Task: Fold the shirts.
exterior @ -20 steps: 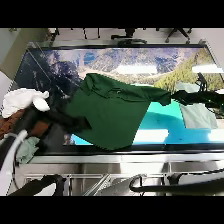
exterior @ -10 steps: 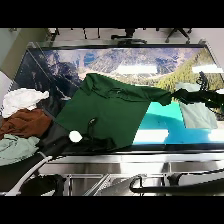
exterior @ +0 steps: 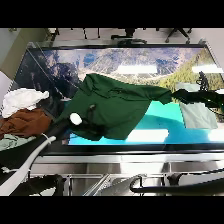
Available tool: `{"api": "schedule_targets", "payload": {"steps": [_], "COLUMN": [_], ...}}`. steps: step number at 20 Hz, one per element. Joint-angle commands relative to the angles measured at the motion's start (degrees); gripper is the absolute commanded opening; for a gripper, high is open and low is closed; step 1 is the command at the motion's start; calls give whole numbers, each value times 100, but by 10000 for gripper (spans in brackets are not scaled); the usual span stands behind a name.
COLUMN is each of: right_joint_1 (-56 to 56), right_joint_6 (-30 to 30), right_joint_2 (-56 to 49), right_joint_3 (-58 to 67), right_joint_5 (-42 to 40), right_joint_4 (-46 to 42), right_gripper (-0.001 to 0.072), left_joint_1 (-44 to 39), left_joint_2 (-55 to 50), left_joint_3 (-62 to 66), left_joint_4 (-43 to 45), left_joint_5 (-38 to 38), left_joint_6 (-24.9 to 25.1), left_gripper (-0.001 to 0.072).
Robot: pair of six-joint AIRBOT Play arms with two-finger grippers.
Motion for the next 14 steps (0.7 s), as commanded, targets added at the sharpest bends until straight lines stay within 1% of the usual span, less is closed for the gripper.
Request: {"api": "schedule_targets", "payload": {"steps": [1,2,4,6,8,10,12,14], "right_joint_1": [42,92,323,739,1145,1462,1685,1941], "right_joint_6": [-72,-72,-72,-70,-63,85,227,243], "right_joint_2": [-2,-2,-4,-37,-90,-96,-96,-96], "right_joint_3": [0,0,-7,-13,-13,-17,-20,-116], "right_joint_5": [304,389,503,649,1139,1751,2284,2435], "right_joint_4": [-33,-107,-247,-391,-557,-774,-763,-774], "right_gripper": [527,525,525,525,524,523,522,443], "left_joint_1": [1281,1696,2409,2920,3143,3303,3477,3654], "left_joint_2": [282,380,487,509,509,509,509,509], "left_joint_3": [317,376,457,455,455,455,455,455], "left_joint_4": [1266,1421,1429,1305,1318,1333,1333,1331], "left_joint_5": [-1091,-1388,-1818,-1954,-1919,-1867,-1808,-1821], "left_joint_6": [-11,177,586,695,887,1078,1139,1141], "left_gripper": [12,13,12,13,13,13,13,13]}}
